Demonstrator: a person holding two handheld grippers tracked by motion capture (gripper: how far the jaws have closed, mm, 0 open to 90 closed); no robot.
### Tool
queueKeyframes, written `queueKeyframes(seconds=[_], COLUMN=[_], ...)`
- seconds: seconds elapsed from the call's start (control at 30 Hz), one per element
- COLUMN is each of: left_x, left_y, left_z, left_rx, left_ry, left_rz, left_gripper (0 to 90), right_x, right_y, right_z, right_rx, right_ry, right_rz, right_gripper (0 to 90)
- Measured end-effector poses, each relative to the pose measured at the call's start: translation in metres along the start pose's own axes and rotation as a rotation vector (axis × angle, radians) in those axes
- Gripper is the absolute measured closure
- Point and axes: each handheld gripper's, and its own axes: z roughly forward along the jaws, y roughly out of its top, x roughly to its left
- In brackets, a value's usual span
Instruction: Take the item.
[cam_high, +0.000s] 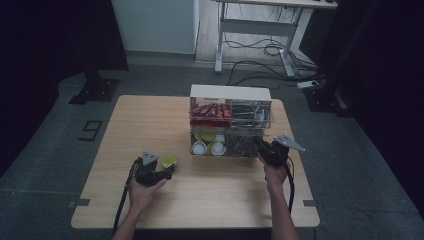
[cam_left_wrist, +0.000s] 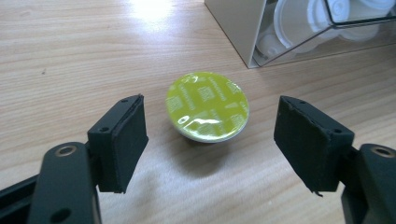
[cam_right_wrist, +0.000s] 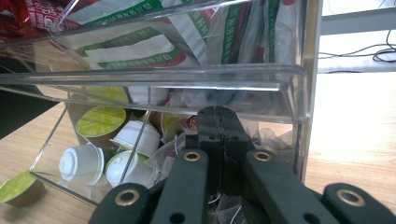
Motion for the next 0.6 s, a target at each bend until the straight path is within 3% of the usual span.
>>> queueKeyframes(seconds=[0.27, 0.37, 0.6], left_x=[0.003, 0.004, 0.007], left_y=[-0.021, -0.024, -0.031], left_z=[-0.011, -0.014, -0.024], left_rx=[0.012, 0.024, 0.012], left_ry=[-0.018, -0.017, -0.022], left_rz=[-0.007, 0.009, -0.001], left_gripper=[26.5, 26.4, 26.7], right_x=[0.0, 0.001, 0.002], right_y=[-0.001, -0.002, -0.003], right_z=[0.001, 0.001, 0.002], right_rx=[0.005, 0.006, 0.014], right_ry=[-0.004, -0.006, -0.006], right_rz=[-0.002, -0.002, -0.006], right_gripper=[89.1, 89.1, 89.0])
